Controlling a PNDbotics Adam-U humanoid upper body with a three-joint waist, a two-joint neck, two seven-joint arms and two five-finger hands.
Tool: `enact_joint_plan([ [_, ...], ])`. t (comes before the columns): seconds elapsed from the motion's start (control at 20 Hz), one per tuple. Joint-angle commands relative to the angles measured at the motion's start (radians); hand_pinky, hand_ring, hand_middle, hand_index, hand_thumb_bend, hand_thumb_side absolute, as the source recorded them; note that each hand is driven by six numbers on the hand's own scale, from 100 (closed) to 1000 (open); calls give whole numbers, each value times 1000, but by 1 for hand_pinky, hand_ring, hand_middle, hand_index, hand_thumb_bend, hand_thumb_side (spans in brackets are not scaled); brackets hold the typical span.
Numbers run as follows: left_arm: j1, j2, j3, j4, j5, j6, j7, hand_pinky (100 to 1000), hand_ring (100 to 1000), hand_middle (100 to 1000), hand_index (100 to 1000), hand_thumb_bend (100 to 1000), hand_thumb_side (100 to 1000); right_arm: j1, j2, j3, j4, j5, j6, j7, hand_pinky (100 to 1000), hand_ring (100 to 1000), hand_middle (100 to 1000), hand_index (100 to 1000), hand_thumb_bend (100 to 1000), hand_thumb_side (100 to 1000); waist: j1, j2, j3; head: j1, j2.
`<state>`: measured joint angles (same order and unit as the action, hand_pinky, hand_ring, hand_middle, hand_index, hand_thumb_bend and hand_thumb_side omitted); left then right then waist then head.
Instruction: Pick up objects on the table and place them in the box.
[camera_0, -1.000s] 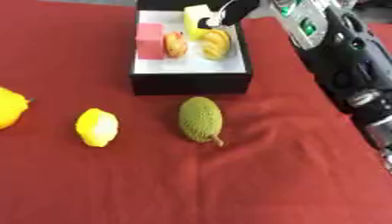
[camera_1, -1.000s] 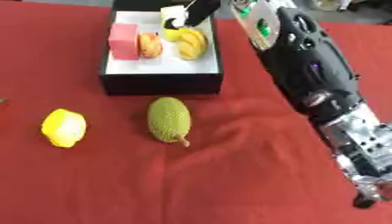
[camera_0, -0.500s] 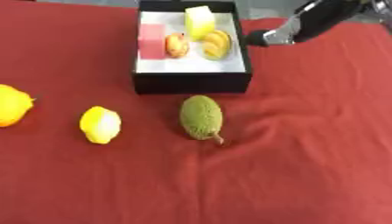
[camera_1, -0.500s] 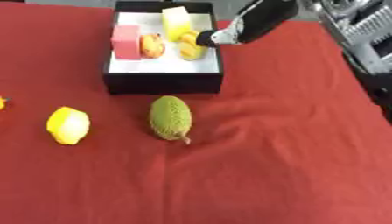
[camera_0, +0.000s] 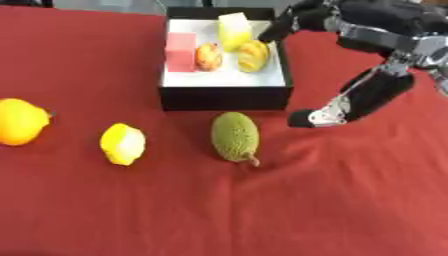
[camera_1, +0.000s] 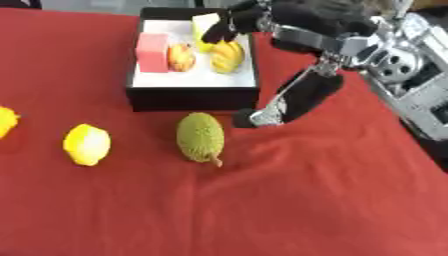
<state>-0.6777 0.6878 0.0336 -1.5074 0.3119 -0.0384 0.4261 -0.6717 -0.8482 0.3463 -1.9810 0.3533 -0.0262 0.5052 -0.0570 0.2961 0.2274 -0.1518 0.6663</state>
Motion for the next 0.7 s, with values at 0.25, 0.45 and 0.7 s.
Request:
enact_joint_plan([
  [0.25,-9,37,7,-5,2,-1,-5,763,863,803,854,582,626,19,32,25,-19,88,37,22,806,795,774,867,570,309,9,-22,-1,2,7],
  [0.45,-10,35,5,-5,3,-1,-7,763,864,803,854,580,627,30,58,43,-19,142,70,24,796,784,761,844,555,281,10,-20,0,1,7],
  [0.7,-11,34,4,-7,3,-1,-10,763,864,804,853,579,628,43,94,66,-1,206,113,24,786,774,750,833,542,254,12,-17,5,-4,6],
])
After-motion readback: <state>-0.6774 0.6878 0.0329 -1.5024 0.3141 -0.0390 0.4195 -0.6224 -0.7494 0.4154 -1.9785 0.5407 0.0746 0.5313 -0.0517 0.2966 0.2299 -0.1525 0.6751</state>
